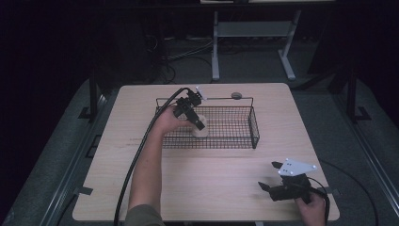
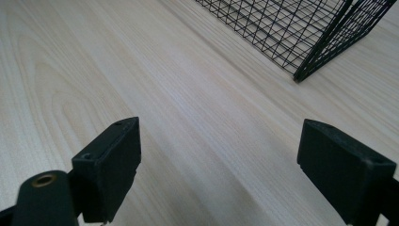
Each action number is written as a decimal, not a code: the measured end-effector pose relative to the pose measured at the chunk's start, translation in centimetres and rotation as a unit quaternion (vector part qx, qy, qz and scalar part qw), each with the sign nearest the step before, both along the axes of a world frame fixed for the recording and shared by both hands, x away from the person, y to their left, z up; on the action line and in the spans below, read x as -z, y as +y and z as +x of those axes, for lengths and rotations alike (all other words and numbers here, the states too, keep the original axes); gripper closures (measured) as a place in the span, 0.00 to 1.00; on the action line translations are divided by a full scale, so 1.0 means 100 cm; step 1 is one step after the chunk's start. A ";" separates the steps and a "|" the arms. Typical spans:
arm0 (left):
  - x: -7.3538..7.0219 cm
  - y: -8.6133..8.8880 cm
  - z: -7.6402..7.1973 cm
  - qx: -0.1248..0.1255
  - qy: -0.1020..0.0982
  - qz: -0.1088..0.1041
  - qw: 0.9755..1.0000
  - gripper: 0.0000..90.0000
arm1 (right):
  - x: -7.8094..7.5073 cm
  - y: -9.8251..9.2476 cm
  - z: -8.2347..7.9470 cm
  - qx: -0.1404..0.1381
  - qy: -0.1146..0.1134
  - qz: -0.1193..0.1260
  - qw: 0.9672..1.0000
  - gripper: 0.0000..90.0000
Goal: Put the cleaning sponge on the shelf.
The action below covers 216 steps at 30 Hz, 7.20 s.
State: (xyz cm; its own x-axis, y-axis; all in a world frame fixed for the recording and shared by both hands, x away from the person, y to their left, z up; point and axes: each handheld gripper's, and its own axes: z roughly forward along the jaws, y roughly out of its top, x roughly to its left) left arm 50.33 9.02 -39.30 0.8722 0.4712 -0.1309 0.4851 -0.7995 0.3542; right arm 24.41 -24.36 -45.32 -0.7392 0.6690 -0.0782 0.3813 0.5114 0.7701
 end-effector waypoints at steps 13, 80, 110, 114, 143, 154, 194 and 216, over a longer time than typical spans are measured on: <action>-0.003 0.000 -0.002 0.001 -0.001 -0.001 1.000 0.23 | 0.000 0.000 0.000 -0.001 0.000 0.000 1.000 0.15; -0.061 0.028 -0.066 0.031 -0.054 -0.041 0.997 0.21 | -0.002 0.001 -0.003 -0.001 -0.001 0.000 1.000 0.15; -0.058 0.062 -0.108 0.023 -0.069 -0.064 0.995 0.20 | -0.001 0.000 -0.001 0.006 -0.001 -0.010 1.000 0.15; -0.058 0.067 -0.114 0.021 -0.072 -0.071 0.995 0.20 | -0.001 -0.004 0.000 0.013 0.001 -0.007 1.000 0.15; -0.041 0.098 -0.162 0.014 -0.082 -0.082 0.993 0.20 | 0.000 -0.006 0.000 0.023 0.006 -0.012 1.000 0.15; -0.035 0.110 -0.177 0.006 -0.084 -0.087 0.993 0.20 | 0.001 -0.005 0.001 0.021 0.006 -0.016 1.000 0.15; 0.005 0.167 -0.238 -0.041 -0.087 -0.103 0.990 0.20 | 0.005 0.000 0.004 0.024 0.013 -0.030 0.999 0.15; 0.027 0.194 -0.266 -0.079 -0.094 -0.110 0.986 0.20 | 0.006 0.000 0.002 0.023 0.016 -0.033 0.999 0.15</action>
State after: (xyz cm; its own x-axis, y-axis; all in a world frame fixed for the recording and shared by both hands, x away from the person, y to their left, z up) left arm 23.76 28.38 -42.03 0.8088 0.5814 -0.0883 0.5070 -0.6134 0.6055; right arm 24.65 -24.36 -45.88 -0.7102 0.6969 -0.0996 0.4301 0.5416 0.7223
